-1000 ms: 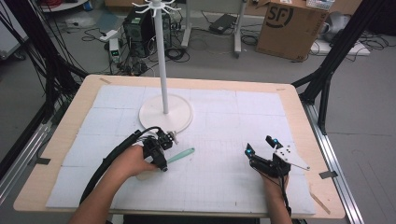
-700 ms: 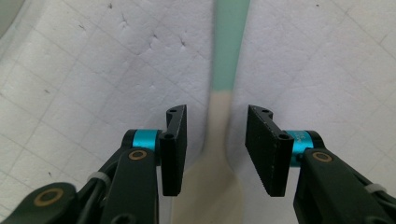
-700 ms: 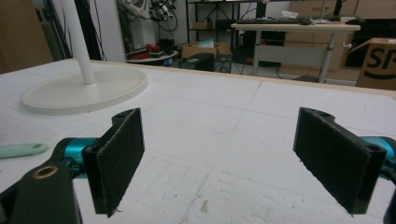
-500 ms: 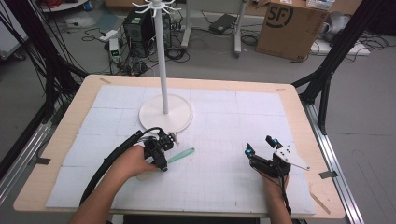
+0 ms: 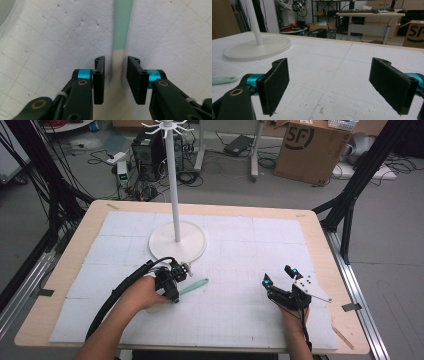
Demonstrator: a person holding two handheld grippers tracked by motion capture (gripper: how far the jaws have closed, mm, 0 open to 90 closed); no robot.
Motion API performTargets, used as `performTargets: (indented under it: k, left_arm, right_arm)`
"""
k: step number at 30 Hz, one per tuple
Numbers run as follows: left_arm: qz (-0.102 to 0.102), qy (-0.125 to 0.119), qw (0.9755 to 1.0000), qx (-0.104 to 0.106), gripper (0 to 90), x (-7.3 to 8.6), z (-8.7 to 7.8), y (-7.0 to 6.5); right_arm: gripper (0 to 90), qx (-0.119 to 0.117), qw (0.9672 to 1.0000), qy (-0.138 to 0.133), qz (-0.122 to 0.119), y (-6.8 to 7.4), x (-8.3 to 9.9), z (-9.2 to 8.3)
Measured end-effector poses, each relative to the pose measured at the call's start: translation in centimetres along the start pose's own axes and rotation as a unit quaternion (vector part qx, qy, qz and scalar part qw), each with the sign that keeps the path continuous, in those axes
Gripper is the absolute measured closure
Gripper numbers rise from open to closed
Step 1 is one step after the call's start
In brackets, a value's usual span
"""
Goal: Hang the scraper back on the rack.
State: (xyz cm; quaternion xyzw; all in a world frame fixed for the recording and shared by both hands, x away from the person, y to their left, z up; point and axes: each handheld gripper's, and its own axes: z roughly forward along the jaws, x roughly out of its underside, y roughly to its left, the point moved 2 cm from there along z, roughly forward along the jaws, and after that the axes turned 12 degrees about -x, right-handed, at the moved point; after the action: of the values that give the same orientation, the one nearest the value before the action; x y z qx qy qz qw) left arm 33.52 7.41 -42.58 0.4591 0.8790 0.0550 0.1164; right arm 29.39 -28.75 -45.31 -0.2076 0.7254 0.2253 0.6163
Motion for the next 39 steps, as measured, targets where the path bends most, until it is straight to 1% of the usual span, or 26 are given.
performTargets:
  k: [8, 10, 15, 18, 23, 29, 35, 38, 39]
  left_arm:
    - [0.007, 0.001, 1.0, -0.001, 73.1, -0.08, -0.02, -0.17]
    - [0.005, 0.0, 1.0, 0.0, 74.0, -0.1, -0.02, -0.21]
    - [0.008, -0.002, 1.0, -0.001, 75.4, -0.11, -0.03, -0.25]
    - [0.012, -0.003, 0.9999, -0.001, 78.2, -0.12, -0.04, -0.3]
    - [0.017, -0.006, 0.9998, -0.003, 79.1, -0.12, -0.04, -0.29]
    - [0.013, -0.005, 0.9999, -0.002, 79.5, -0.16, -0.06, -0.32]
    - [0.018, -0.013, 0.9997, -0.009, 80.0, -0.18, -0.08, -0.42]
    - [0.023, -0.013, 0.9996, -0.008, 80.1, -0.18, -0.12, -0.42]
    - [0.027, -0.016, 0.9995, -0.011, 80.1, -0.18, -0.14, -0.42]
  right_arm:
    - [15.7, 0.0, 1.0, 0.0, 0.0, 0.0, 0.0, 0.0]
    - [15.6, -0.001, 1.0, 0.0, 0.0, 0.0, 0.0, 0.0]
    - [15.6, -0.001, 1.0, 0.0, 0.0, 0.0, 0.0, 0.0]
    - [15.7, -0.001, 1.0, 0.0, 0.0, 0.0, 0.0, 0.0]
    - [15.7, -0.001, 1.0, 0.0, 0.0, 0.0, 0.0, 0.0]
    - [15.7, -0.001, 1.0, 0.0, 0.0, 0.0, 0.0, 0.0]
    - [15.6, -0.001, 1.0, 0.0, 0.0, 0.0, 0.0, 0.0]
    - [15.6, -0.001, 1.0, 0.0, -0.001, 0.0, 0.0, 0.01]
    - [15.6, -0.001, 1.0, 0.0, -0.001, 0.0, 0.0, 0.0]
